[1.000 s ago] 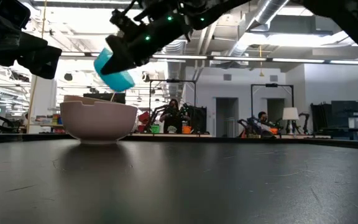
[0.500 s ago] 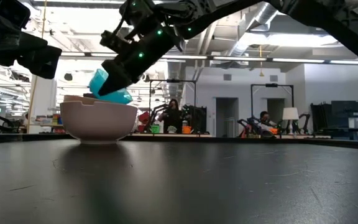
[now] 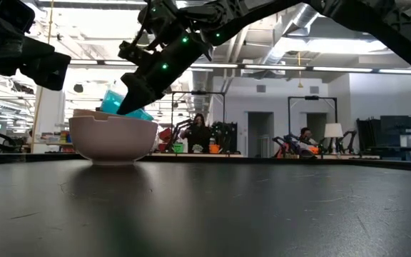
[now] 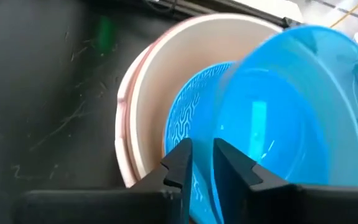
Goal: Nest bowls inside each other
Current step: Stack the blue bowl on top of the blue bowl
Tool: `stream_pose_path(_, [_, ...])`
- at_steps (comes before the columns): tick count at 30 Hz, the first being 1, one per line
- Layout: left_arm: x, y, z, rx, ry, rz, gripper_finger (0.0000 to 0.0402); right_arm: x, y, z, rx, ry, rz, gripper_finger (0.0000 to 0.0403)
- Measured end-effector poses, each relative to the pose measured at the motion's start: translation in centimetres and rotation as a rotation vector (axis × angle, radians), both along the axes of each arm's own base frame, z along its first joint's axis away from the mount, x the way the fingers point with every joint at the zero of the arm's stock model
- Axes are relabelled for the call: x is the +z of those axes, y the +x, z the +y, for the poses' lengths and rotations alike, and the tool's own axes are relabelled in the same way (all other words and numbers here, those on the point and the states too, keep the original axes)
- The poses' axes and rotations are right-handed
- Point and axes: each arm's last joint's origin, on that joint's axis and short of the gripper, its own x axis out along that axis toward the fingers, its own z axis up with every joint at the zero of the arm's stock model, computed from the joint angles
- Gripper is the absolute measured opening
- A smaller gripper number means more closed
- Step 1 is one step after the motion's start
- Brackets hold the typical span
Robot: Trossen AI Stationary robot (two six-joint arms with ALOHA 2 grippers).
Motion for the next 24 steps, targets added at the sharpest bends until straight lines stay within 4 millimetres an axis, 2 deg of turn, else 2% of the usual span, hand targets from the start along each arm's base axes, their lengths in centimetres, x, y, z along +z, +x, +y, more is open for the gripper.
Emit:
stream_pose_path(8, [0.0,0.0,0.0,0.000,0.000,0.000,0.0118,-0.3,-0.2,0.0,-0.019,0.031,0.032,0.0113])
stream_pose_path(14, [0.0,0.0,0.0,0.000,0.000,0.000,0.0118,-0.2,-0.3,0.0,-0.020,0.031,0.040,0.0159])
stream_pose_path(24, [0.0,0.0,0.0,0.000,0.000,0.000,0.0118,3.8,-0.9,0.2,-0.022,0.040,0.117,0.0254])
